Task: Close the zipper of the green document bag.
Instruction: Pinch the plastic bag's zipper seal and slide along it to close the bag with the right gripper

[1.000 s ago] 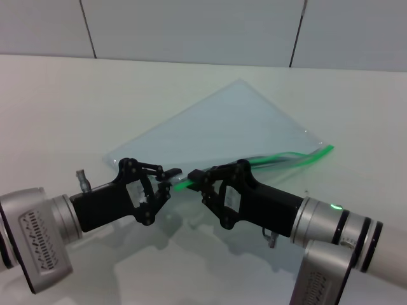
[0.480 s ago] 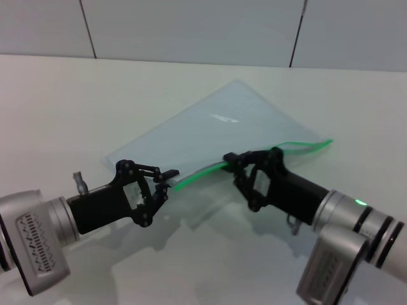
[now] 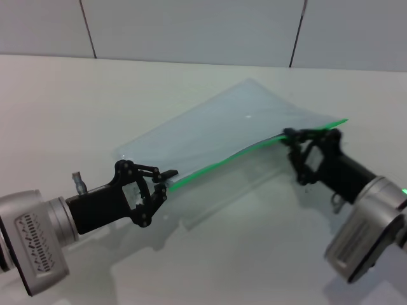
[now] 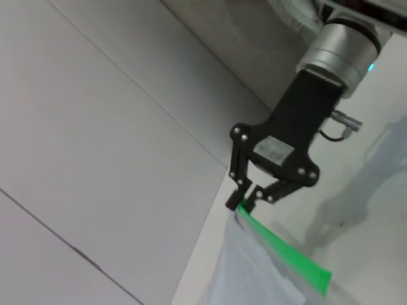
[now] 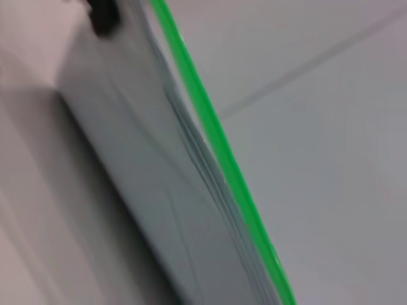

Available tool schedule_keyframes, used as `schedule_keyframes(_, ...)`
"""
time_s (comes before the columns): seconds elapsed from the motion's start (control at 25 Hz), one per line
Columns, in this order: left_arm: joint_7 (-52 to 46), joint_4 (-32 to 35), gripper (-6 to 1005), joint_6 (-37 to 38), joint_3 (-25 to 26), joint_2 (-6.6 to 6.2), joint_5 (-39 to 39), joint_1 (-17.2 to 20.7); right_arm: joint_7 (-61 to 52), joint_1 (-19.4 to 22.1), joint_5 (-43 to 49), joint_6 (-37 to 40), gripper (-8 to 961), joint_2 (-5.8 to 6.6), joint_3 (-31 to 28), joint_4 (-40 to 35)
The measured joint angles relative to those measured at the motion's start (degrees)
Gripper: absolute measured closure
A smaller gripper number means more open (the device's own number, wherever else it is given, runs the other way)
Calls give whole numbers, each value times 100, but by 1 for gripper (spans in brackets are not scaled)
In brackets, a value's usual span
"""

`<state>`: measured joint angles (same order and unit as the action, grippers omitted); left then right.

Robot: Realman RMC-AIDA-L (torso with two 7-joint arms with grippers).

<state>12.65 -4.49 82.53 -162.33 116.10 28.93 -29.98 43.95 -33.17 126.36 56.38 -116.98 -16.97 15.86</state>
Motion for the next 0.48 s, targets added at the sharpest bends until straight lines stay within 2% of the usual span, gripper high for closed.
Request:
schedule_keyframes(0.24, 0, -8, 952, -1, 0, 0, -7, 4, -18, 137, -3, -21, 876, 2, -647, -343)
schedule_keyframes(0.48, 40, -9, 952, -1, 2, 1, 8, 11, -37, 183, -65, -88, 875, 10, -912, -556)
